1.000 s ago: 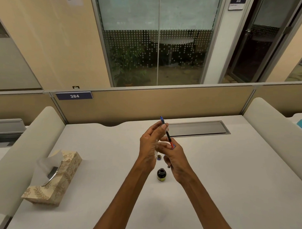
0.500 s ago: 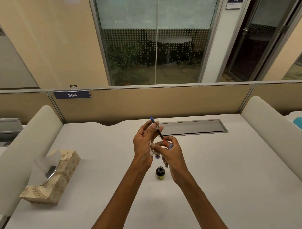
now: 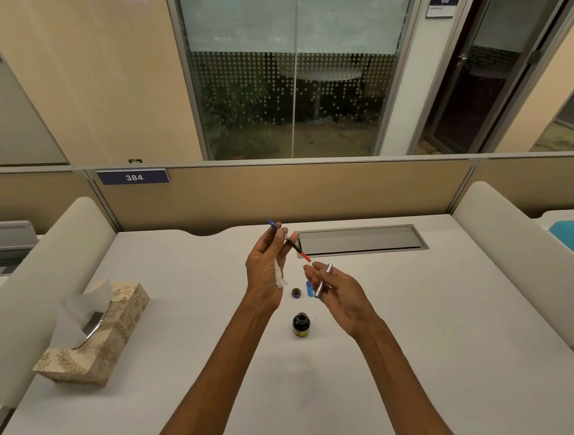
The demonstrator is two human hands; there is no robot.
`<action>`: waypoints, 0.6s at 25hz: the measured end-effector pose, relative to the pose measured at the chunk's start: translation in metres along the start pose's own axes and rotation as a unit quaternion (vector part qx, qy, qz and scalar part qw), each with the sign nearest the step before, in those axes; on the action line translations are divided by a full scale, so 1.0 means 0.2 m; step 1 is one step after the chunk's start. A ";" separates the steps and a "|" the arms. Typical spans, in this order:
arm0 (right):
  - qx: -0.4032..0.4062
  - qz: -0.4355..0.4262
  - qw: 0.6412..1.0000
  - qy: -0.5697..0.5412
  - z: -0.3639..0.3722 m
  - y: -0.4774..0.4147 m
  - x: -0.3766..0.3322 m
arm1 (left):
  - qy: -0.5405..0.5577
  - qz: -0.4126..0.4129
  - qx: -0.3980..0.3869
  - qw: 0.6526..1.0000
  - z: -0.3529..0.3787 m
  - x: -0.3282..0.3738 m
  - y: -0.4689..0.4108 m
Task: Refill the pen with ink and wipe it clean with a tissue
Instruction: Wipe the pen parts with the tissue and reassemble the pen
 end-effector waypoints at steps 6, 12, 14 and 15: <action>0.017 -0.061 0.983 0.171 -0.03 0.00 -0.05 | -0.012 -0.004 0.011 1.000 -0.02 -0.02 -0.01; 0.039 -0.110 0.966 0.232 -0.05 0.01 -0.10 | -0.039 -0.008 0.022 0.999 -0.06 -0.03 -0.05; 0.037 -0.115 0.963 0.240 -0.05 0.00 -0.12 | -0.043 -0.012 0.026 0.999 -0.06 -0.03 -0.07; 0.037 -0.116 0.961 0.247 -0.05 -0.01 -0.12 | -0.042 -0.013 0.026 0.999 -0.06 -0.04 -0.07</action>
Point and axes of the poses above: each hand's wrist, its own y-axis away from the middle knuckle, its own z-axis out of the palm, x = y × z, the point moved 6 cm from there along -y, towards the middle knuckle, and after that the axes turned 7 degrees about -x, right-handed, at the moved point
